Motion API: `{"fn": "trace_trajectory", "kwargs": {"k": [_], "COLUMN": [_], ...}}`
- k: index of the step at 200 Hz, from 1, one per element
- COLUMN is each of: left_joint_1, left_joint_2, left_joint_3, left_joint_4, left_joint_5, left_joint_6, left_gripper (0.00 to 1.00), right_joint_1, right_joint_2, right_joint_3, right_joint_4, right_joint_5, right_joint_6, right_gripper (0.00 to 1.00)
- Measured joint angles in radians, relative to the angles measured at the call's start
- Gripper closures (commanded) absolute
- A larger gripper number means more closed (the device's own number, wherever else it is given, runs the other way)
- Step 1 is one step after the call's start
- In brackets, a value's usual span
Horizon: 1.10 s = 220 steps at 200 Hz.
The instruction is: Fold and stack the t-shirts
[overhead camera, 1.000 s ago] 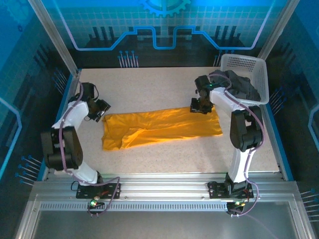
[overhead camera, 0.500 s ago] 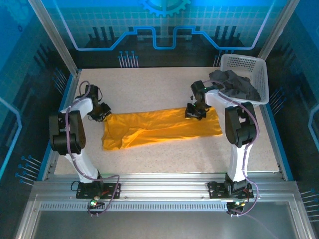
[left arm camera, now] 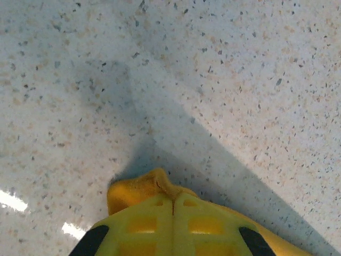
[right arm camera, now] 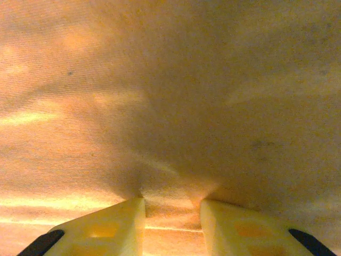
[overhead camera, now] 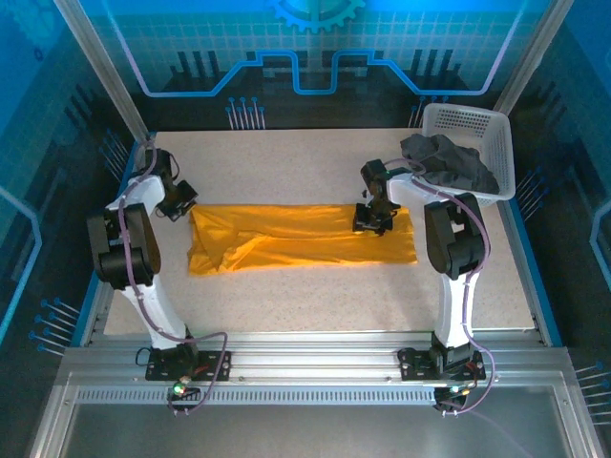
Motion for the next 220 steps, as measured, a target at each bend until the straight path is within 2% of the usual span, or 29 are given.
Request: {"fn": "trace_trajectory", "kwargs": {"k": [38,77,89,101,121,134,147,179,220], "left_joint_1": [0.005,0.009,0.007,0.002,-0.028,-0.065,-0.108,-0.188,-0.220], "left_joint_2": [0.093,0.113,0.093,0.042,-0.126,-0.239,-0.305,-0.230,-0.111], "left_joint_3": [0.081,0.110,0.105,0.081,-0.005,-0.062,-0.117,-0.211,-0.242], "left_joint_4": [-0.045,-0.067,-0.073,-0.076,-0.072,-0.053,-0.010,0.067,0.080], "left_joint_5": [0.016,-0.004,-0.029,-0.060,-0.076,-0.038,0.055,0.241,0.315], "left_joint_6": [0.037,0.051,0.053,0.044,0.040,0.041,0.041,0.062,0.114], "left_gripper": [1.00,0.54,0.46,0.45,0.43,0.43,0.44,0.45,0.49], "right_joint_1": [0.010,0.030,0.039,0.052,0.071,0.078,0.080,0.095,0.111], "right_joint_2": [0.018,0.018,0.012,-0.001,-0.051,-0.101,-0.150,-0.223,-0.237], "right_joint_3": [0.030,0.042,0.042,0.042,0.042,0.040,0.040,0.040,0.040], "right_joint_4": [-0.026,-0.033,-0.033,-0.033,-0.029,-0.010,0.020,0.077,0.097], "right_joint_5": [0.019,0.034,0.035,0.033,0.006,-0.043,-0.105,-0.225,-0.289], "right_joint_6": [-0.015,-0.051,-0.068,-0.089,-0.109,-0.117,-0.117,-0.116,-0.100], "right_gripper": [0.64,0.59,0.56,0.54,0.51,0.49,0.49,0.48,0.48]}}
